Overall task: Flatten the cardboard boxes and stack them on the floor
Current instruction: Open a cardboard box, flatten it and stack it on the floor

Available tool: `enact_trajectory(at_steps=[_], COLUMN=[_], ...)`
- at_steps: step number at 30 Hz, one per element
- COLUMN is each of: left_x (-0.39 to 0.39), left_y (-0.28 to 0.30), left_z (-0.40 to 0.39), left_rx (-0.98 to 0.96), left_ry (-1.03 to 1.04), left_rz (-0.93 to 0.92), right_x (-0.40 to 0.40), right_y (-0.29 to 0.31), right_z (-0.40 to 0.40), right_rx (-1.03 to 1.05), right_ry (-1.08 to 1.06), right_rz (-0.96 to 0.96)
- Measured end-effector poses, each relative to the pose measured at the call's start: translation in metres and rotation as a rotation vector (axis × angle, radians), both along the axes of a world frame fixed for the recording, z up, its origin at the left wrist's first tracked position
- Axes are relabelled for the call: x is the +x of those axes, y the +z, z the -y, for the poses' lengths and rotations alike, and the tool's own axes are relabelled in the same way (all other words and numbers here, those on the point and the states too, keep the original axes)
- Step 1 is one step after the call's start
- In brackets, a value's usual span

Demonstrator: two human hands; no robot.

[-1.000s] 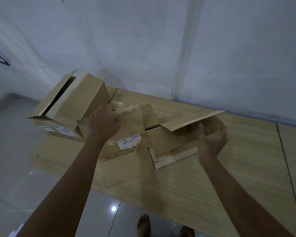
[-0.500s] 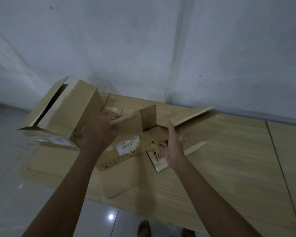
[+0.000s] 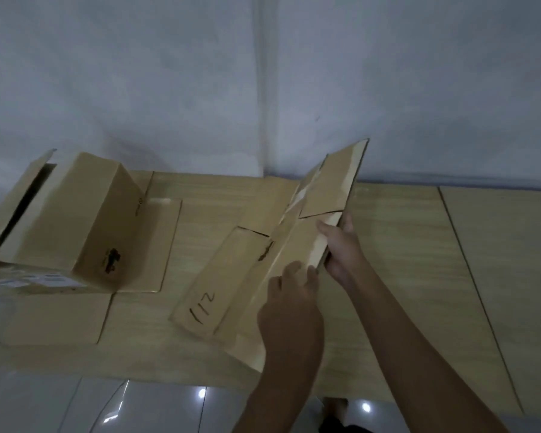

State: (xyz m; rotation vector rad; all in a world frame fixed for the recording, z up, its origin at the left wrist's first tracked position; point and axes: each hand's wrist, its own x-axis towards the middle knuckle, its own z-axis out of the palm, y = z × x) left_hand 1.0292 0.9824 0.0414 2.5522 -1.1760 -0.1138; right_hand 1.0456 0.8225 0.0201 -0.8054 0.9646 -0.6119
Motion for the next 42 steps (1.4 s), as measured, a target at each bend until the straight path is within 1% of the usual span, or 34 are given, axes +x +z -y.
enact_trajectory(at_steps=[3,6,9,11,13,15,19,23,24,27,28,30,32,35,36,38,42], left_x=[-0.024,-0.037,-0.051,-0.065,-0.077,-0.086,-0.101,-0.115,-0.114,-0.097,-0.089,-0.077,-0.065,-0.038,-0.024,0.009,0.071], left_y=[-0.008,-0.005,0.000,-0.011,-0.031,-0.051,-0.084,-0.111,-0.120,-0.158,-0.173,-0.195,-0.205,-0.212,-0.212,-0.216,-0.222], left_z=[0.019,0.038,0.053,0.063,0.077,0.090,0.112,0.137,0.142,0.160,0.161,0.159,0.155,0.158,0.161,0.163,0.163], left_rx=[0.114,0.041,-0.072,-0.094,-0.079,-0.067,-0.028,0.022,0.084,0.376,0.448,0.502,0.415,0.235,0.194,0.151,0.233], left_ry=[-0.118,-0.160,-0.178,-0.198,-0.211,-0.209,-0.263,-0.325,-0.326,-0.291,-0.296,-0.357,-0.419,-0.467,-0.435,-0.291,0.038], left_rz=[-0.077,-0.057,-0.048,-0.038,-0.087,-0.153,-0.203,-0.353,-0.394,-0.472,-0.452,-0.315,-0.171,-0.043,-0.015,0.011,-0.068], right_x=[-0.024,-0.035,-0.048,-0.060,-0.072,-0.085,-0.116,-0.146,-0.150,-0.165,-0.170,-0.179,-0.188,-0.204,-0.208,-0.214,-0.216], right_y=[-0.002,0.006,0.008,0.004,-0.009,-0.028,-0.060,-0.085,-0.091,-0.123,-0.131,-0.143,-0.149,-0.163,-0.168,-0.178,-0.190], right_z=[0.025,0.043,0.062,0.075,0.087,0.098,0.121,0.145,0.149,0.158,0.157,0.152,0.142,0.122,0.116,0.107,0.103], right_rx=[-0.029,-0.045,0.034,0.076,0.096,0.123,0.125,0.101,0.065,-0.096,-0.106,-0.104,-0.116,-0.105,-0.106,-0.115,-0.131], right_ry=[0.032,0.090,0.125,0.122,0.105,0.083,0.065,0.021,0.028,0.031,-0.001,-0.055,-0.057,-0.018,-0.008,-0.006,-0.064], right_rz=[-0.054,-0.024,0.076,0.105,0.081,0.033,-0.063,-0.183,-0.244,-0.481,-0.526,-0.554,-0.600,-0.648,-0.650,-0.618,-0.568])
